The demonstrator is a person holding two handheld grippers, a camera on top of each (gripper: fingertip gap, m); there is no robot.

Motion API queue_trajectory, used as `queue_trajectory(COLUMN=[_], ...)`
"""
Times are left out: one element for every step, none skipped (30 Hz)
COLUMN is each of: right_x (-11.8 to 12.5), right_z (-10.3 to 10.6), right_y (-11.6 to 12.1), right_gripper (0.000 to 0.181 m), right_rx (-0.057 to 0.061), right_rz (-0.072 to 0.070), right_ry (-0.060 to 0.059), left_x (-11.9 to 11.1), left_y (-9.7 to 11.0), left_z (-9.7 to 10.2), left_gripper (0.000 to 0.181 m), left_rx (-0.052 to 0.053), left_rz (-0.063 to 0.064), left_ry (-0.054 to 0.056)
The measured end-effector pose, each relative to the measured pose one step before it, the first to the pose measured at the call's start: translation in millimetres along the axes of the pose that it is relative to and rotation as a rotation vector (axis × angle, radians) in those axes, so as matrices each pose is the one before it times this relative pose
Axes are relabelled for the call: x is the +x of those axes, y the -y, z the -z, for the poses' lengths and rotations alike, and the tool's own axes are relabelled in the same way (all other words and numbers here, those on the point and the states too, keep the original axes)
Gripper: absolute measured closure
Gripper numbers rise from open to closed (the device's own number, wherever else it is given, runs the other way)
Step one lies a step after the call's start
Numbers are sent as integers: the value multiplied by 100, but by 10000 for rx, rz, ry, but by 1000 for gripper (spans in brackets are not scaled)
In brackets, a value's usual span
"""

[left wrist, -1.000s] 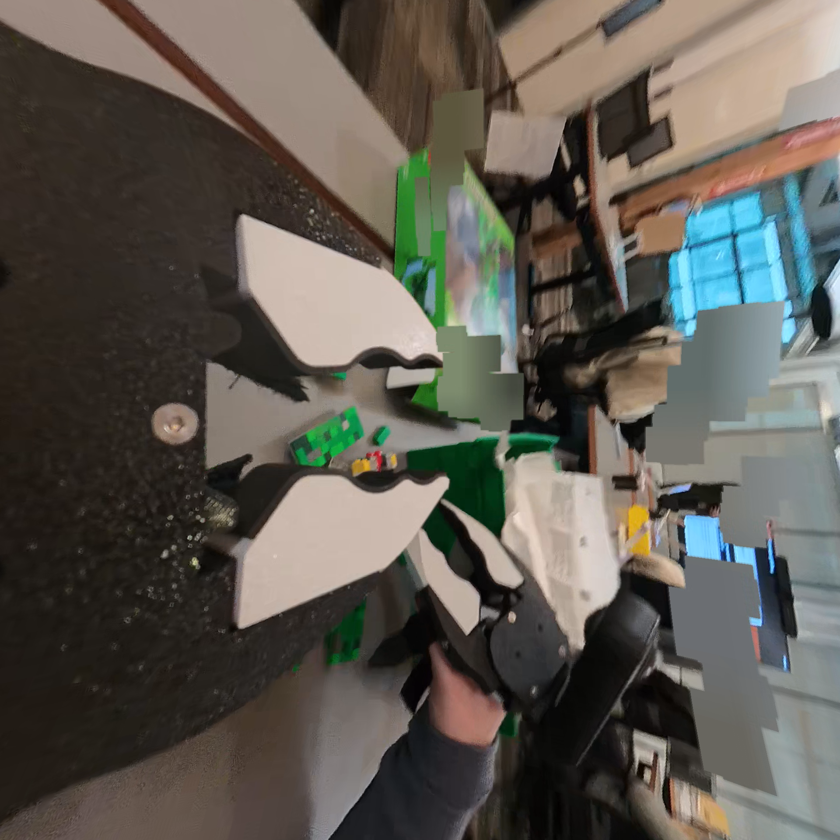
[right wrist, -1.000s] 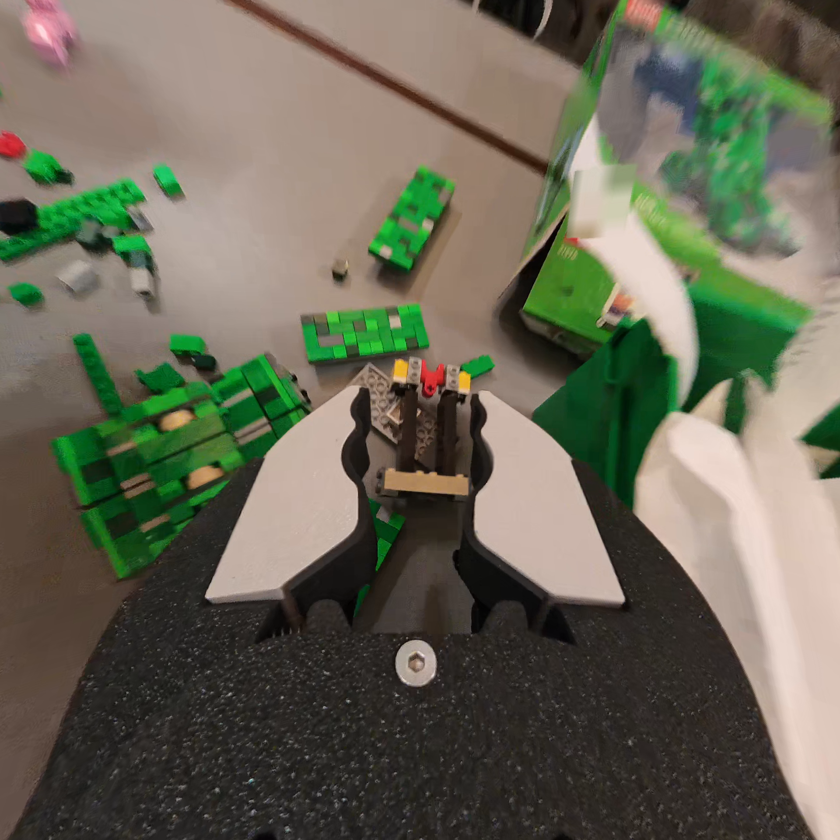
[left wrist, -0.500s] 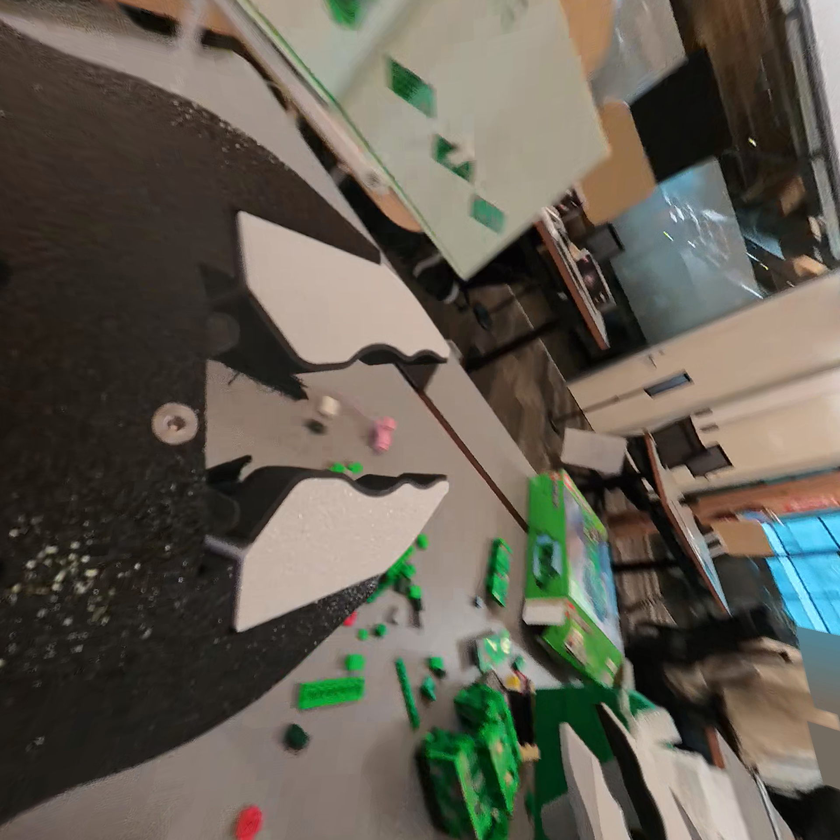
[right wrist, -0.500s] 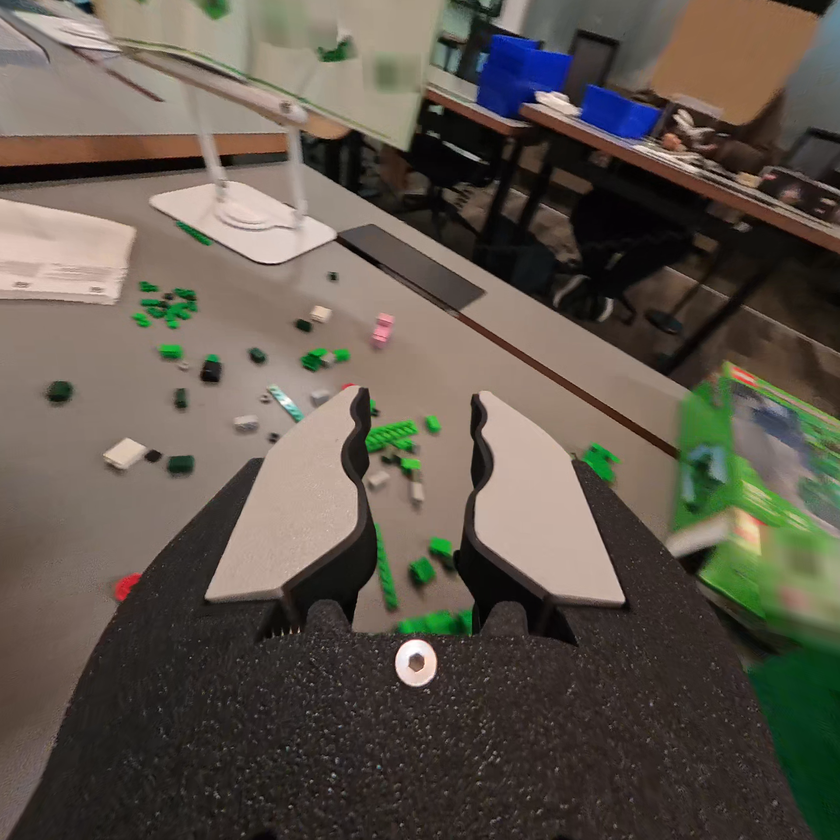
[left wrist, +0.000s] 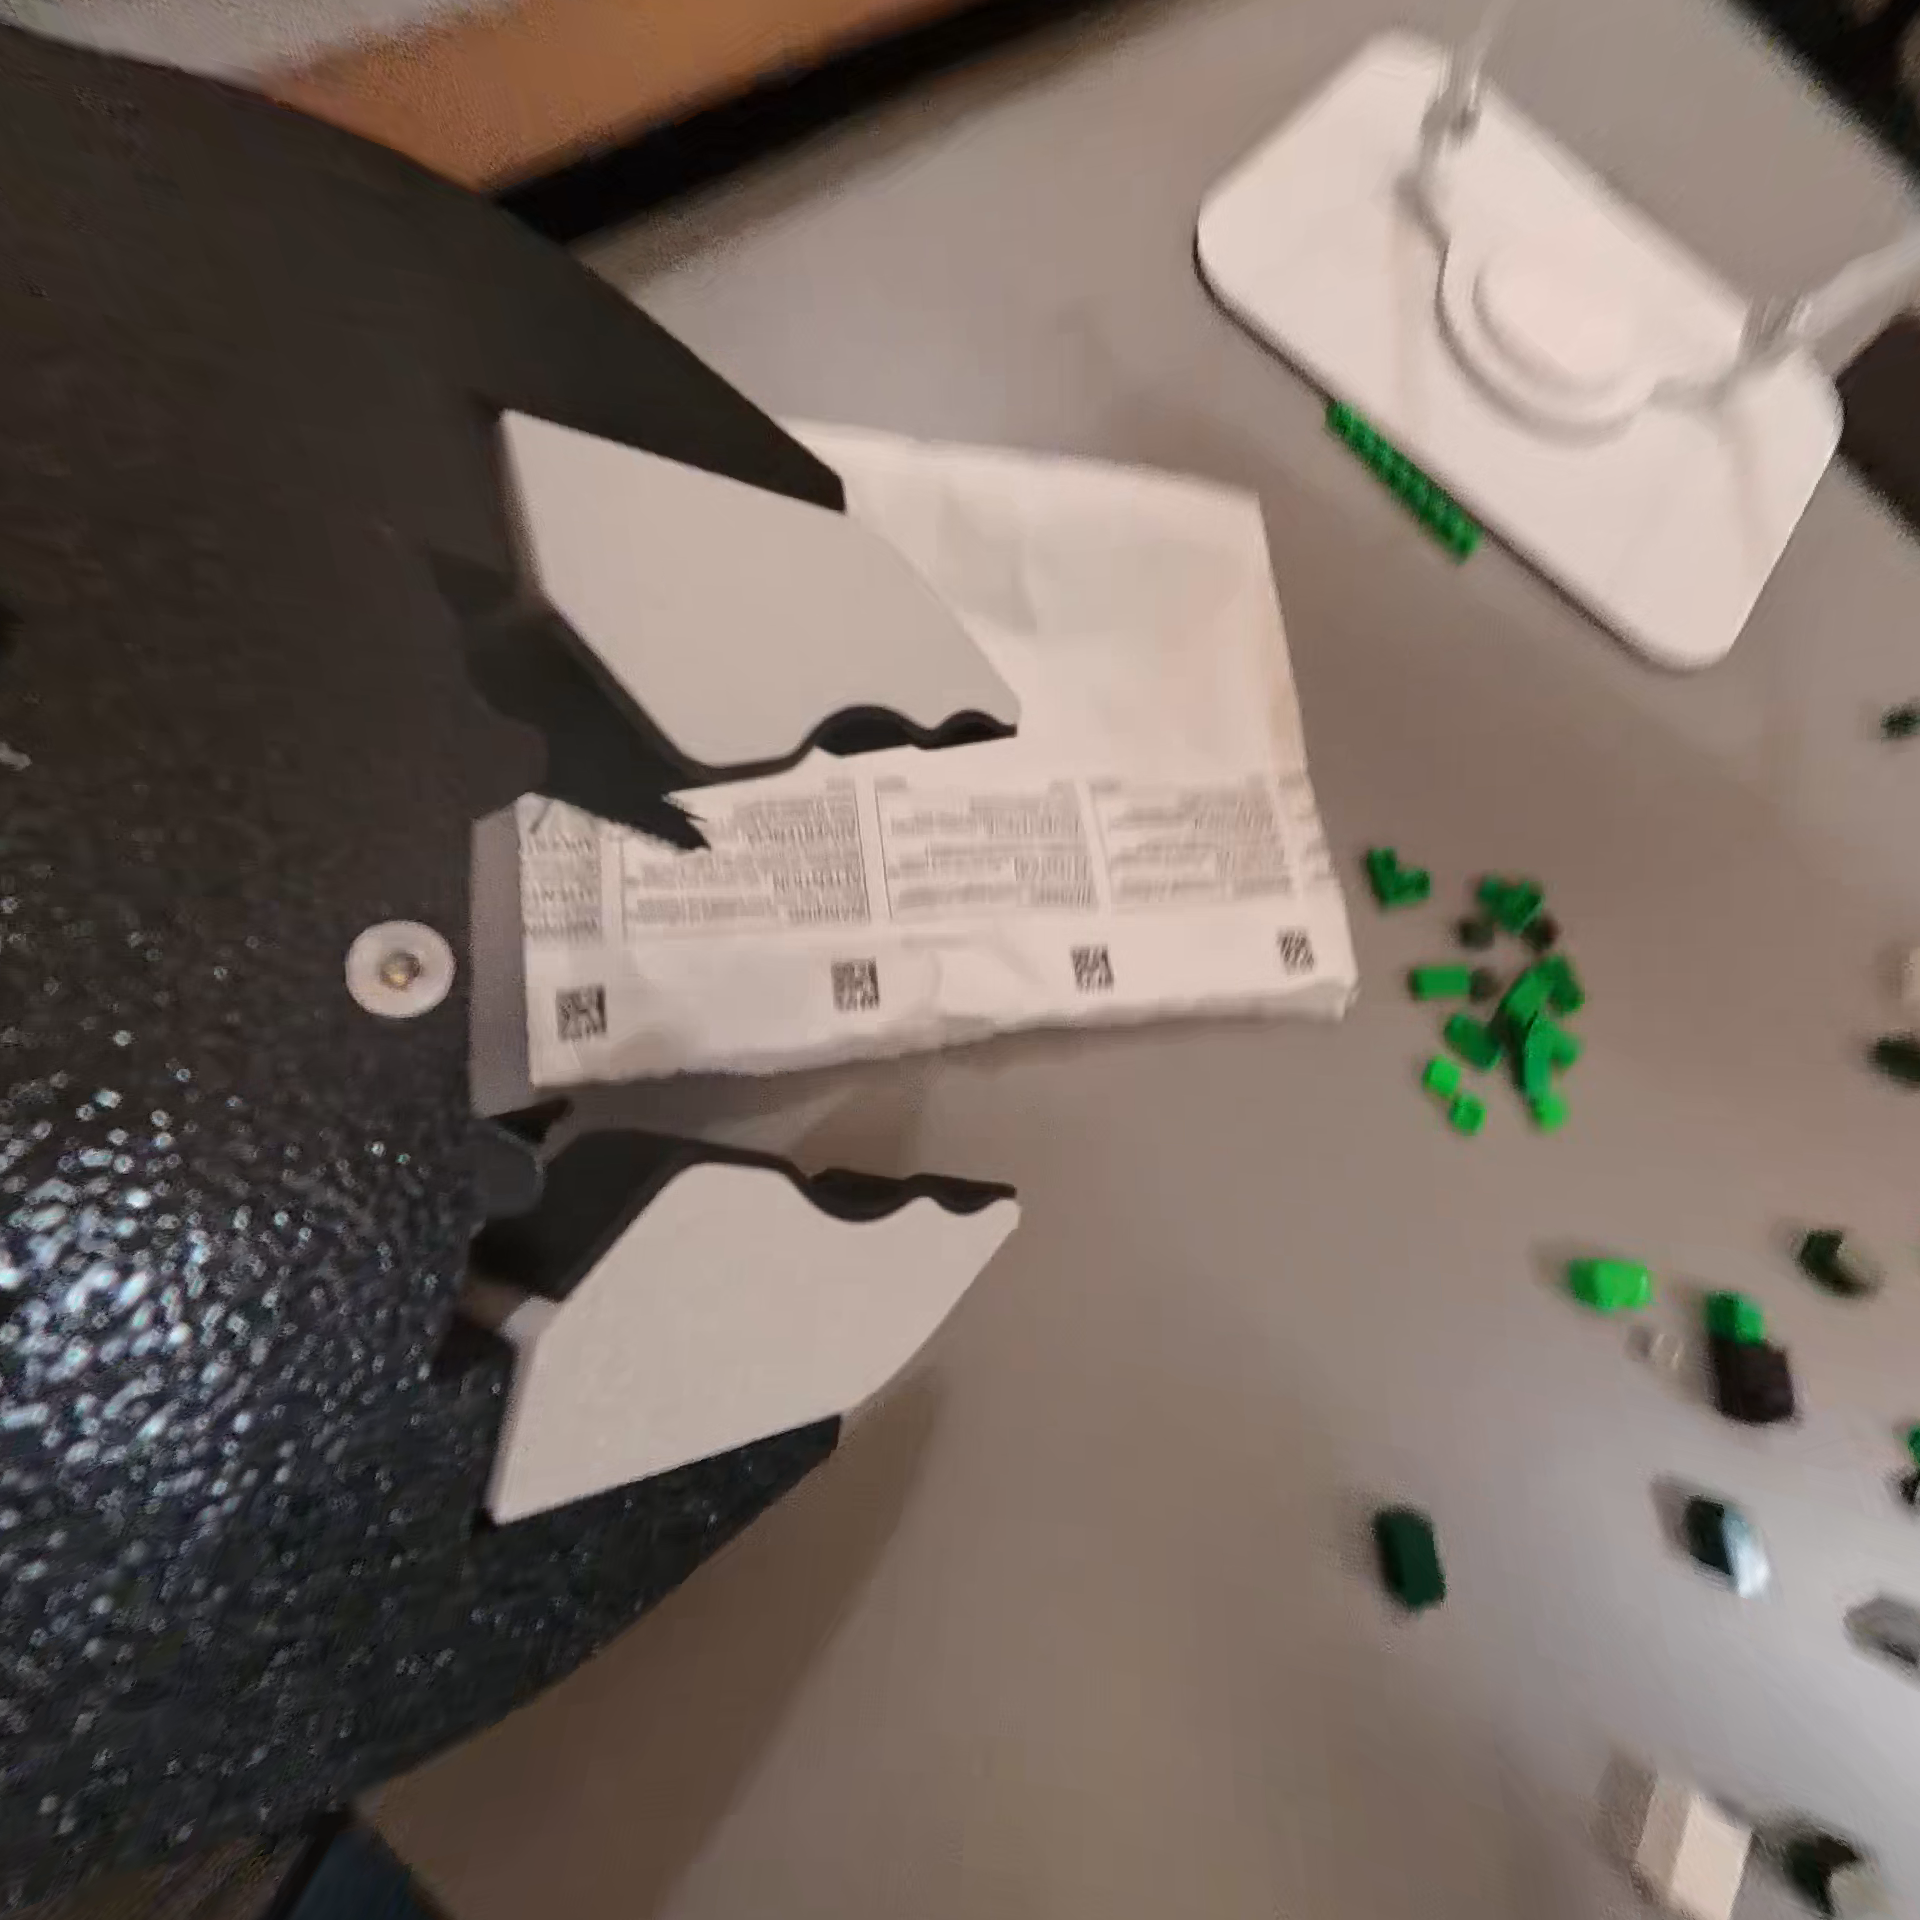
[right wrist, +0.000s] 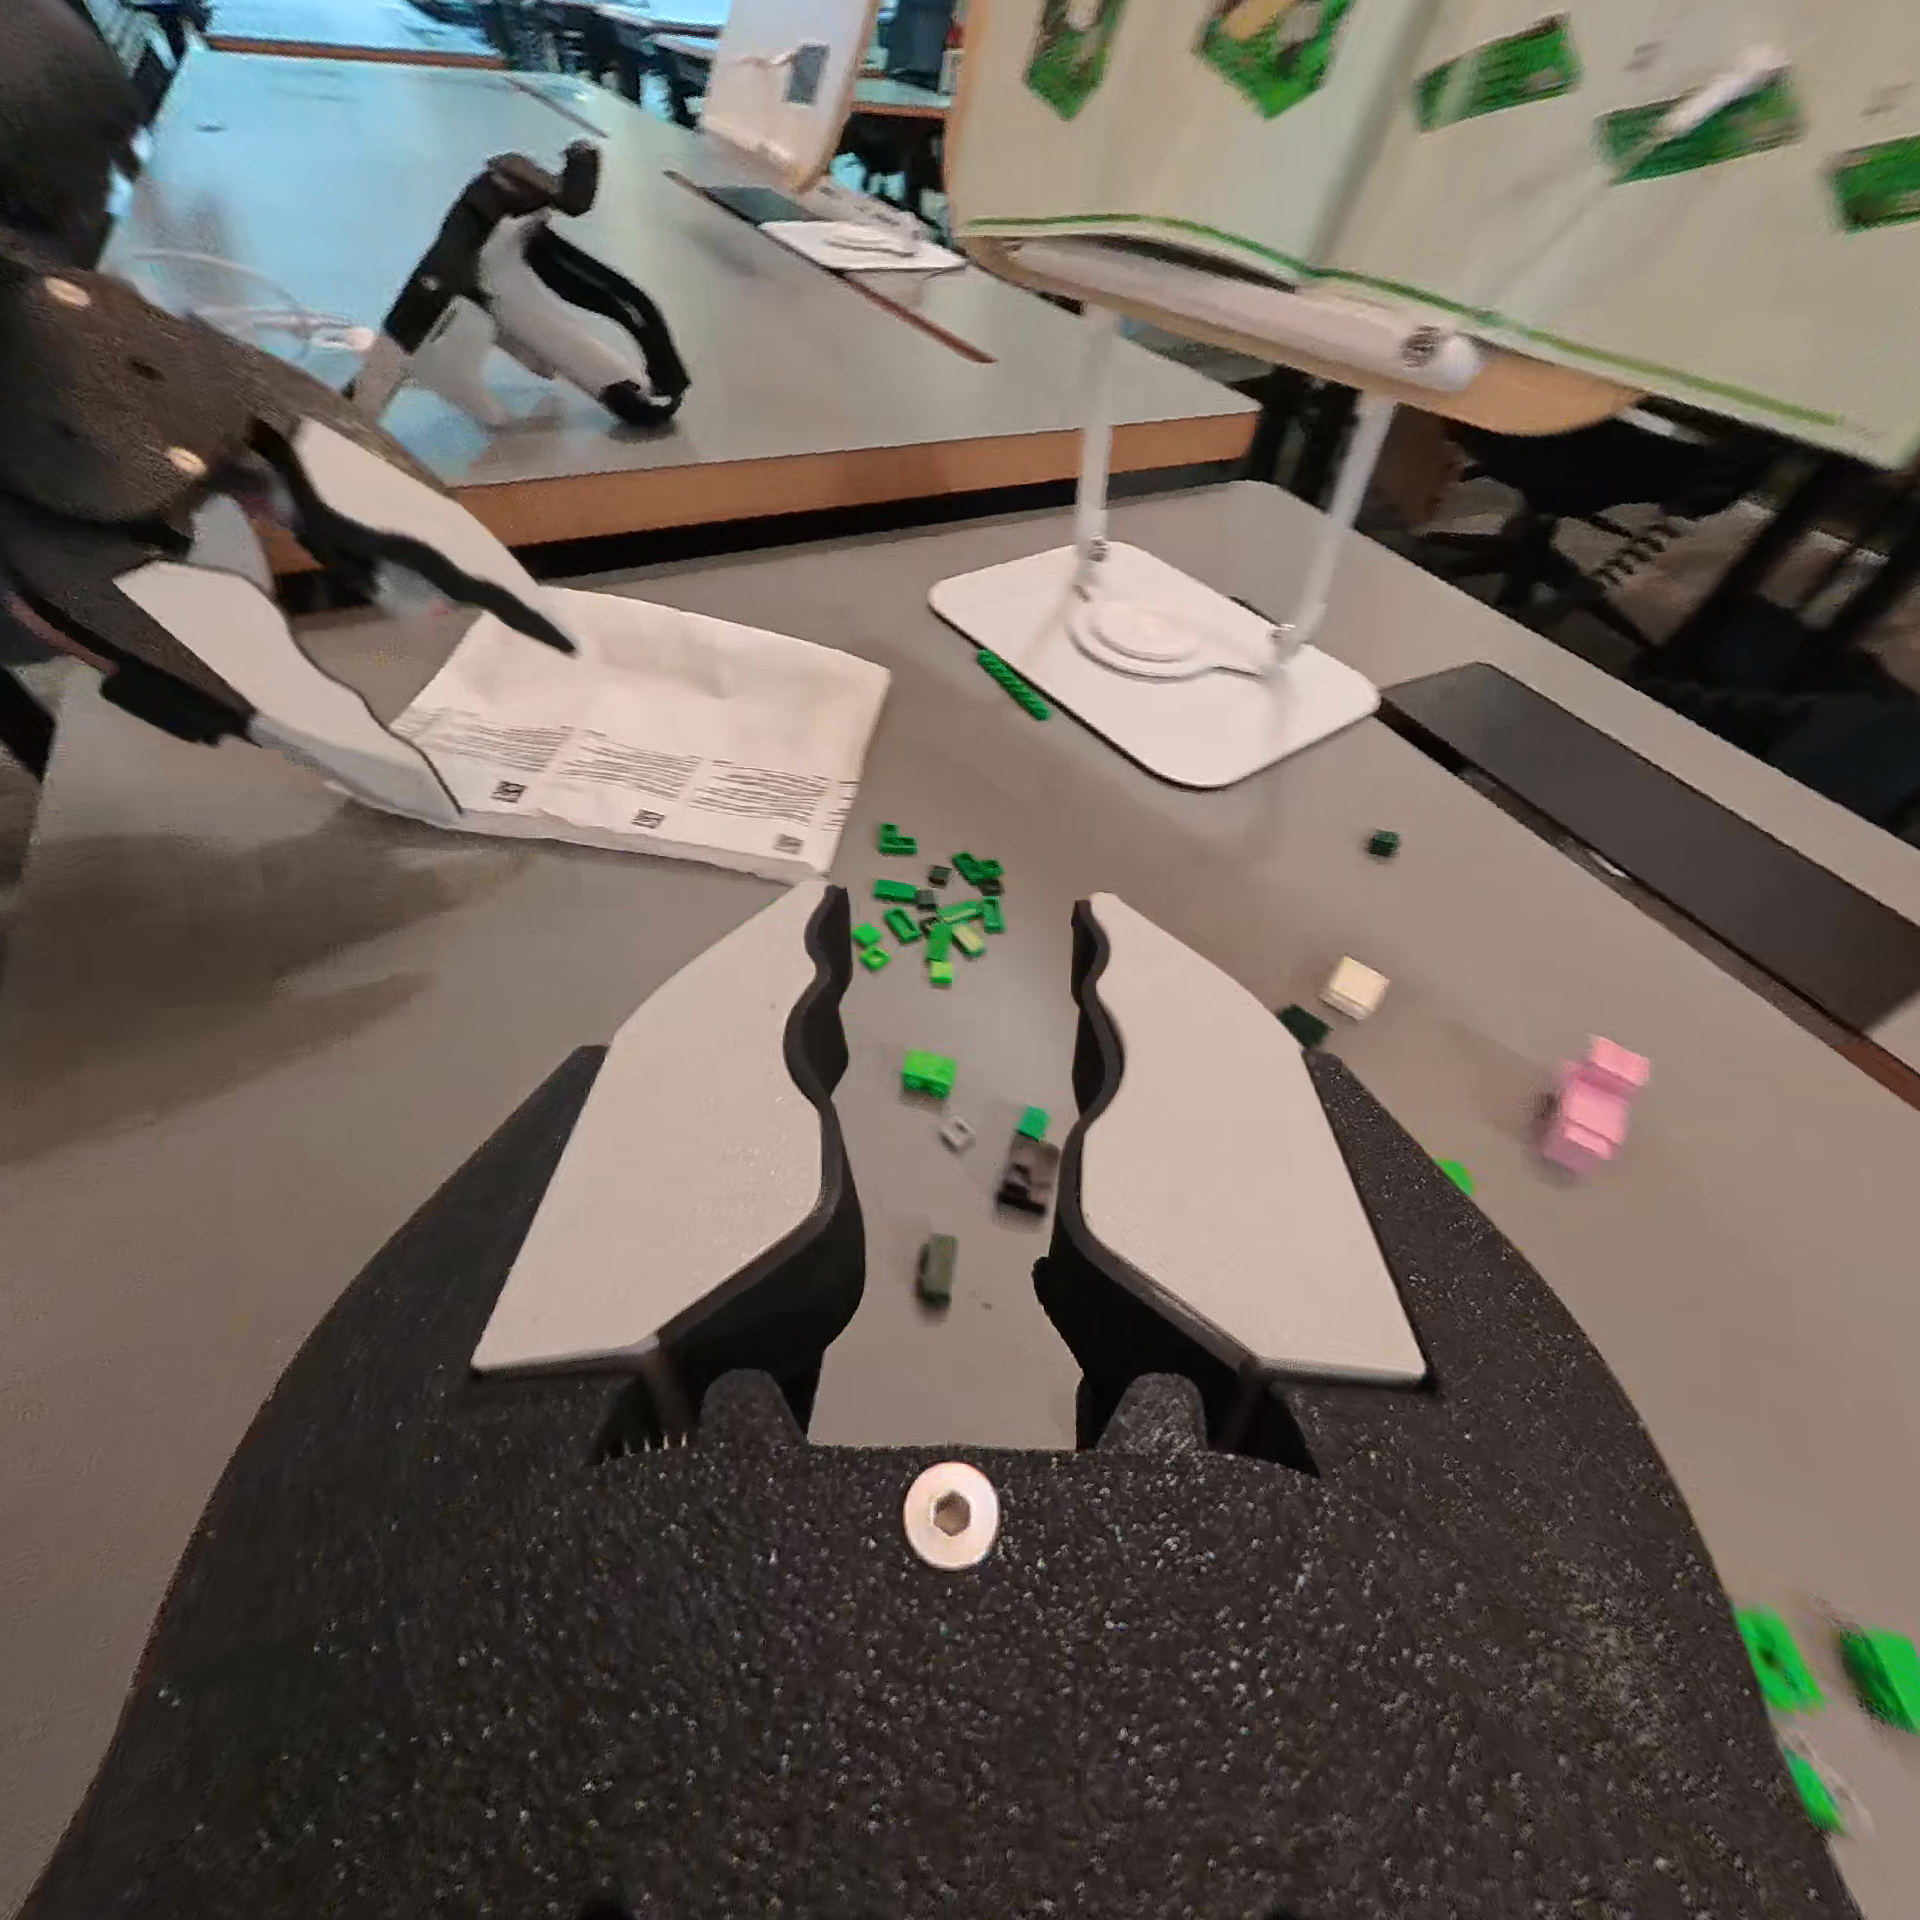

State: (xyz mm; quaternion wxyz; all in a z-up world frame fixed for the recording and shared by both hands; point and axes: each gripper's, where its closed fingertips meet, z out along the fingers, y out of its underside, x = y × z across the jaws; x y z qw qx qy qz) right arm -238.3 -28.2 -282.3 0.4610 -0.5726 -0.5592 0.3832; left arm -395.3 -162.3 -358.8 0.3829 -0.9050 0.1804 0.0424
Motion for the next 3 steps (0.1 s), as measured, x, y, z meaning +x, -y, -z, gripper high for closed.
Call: queue_trajectory(right_x=[-758,-847,-902], right_z=[-743,-679,-649], right_y=[143,198,141], right_gripper=[141,140,140], right_rx=[-50,-28,-49], right_rz=[142,160,145], right_ry=[246,340,394], left_x=[811,296,-45], left_y=[-518,-637,-674], left_z=[-575,-467,-347], left_gripper=[101,99,99], left_rx=[-211,-302,-318], left_rz=[61,24,-61], left_ry=[-492,-158,71])
